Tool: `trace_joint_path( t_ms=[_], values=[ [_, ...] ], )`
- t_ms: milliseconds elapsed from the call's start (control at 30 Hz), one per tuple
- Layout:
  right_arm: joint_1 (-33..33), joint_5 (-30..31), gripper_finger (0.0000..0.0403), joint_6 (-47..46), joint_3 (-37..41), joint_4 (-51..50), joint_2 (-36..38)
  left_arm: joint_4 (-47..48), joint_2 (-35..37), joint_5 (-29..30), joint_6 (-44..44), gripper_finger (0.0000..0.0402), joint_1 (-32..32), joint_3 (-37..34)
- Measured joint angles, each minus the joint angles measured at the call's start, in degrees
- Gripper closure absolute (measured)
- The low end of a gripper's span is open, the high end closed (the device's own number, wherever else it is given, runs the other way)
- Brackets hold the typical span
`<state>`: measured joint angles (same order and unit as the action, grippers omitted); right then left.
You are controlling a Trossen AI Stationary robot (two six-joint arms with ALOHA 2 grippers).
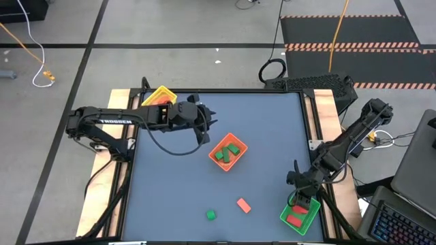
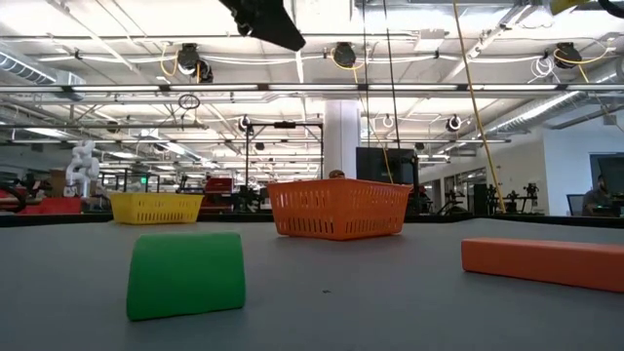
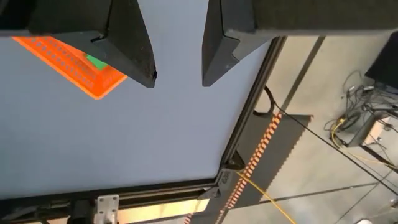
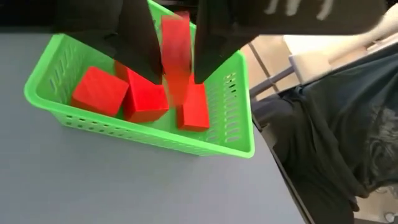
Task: Sort & place blocks by color
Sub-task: Put the red block into the green bin, then put the orange block into the yellow bin
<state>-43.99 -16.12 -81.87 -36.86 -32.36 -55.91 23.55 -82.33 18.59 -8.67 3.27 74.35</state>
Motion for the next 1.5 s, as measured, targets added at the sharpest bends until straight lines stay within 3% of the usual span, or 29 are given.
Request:
trace_joint_path(
  t_ms=[300, 567, 867, 1267, 1367, 1500],
  values=[
    [0.00, 0.02, 0.0227, -1.45, 0.00, -0.04, -0.01, 3.92, -0.02, 0.33, 0.16, 0.0270, 0.13, 0.00],
    [0.13, 1.03, 0.0205, 1.11, 0.00, 3.56, 0.00, 7.08, -0.02, 4.02, 1.56, 0.0270, 1.97, 0.00],
    [2.20, 18.50, 0.0204, 11.07, 0.00, 12.66, 0.01, 6.38, -0.02, 4.02, 2.01, 0.0270, 2.39, 0.00],
    [4.08, 56.99, 0.0204, 25.42, 0.00, 23.23, -1.29, 9.47, -0.02, 4.04, 4.30, 0.0270, 2.86, 0.00],
    [5.30, 57.95, 0.0204, 25.75, 0.00, 24.06, -4.00, 9.45, -0.02, 4.04, 4.61, 0.0270, 3.25, 0.00],
    [8.03, 50.45, 0.0204, 24.44, 0.00, 25.34, -10.52, 8.07, -0.02, 4.03, 4.59, 0.0270, 3.99, -0.19]
  ],
)
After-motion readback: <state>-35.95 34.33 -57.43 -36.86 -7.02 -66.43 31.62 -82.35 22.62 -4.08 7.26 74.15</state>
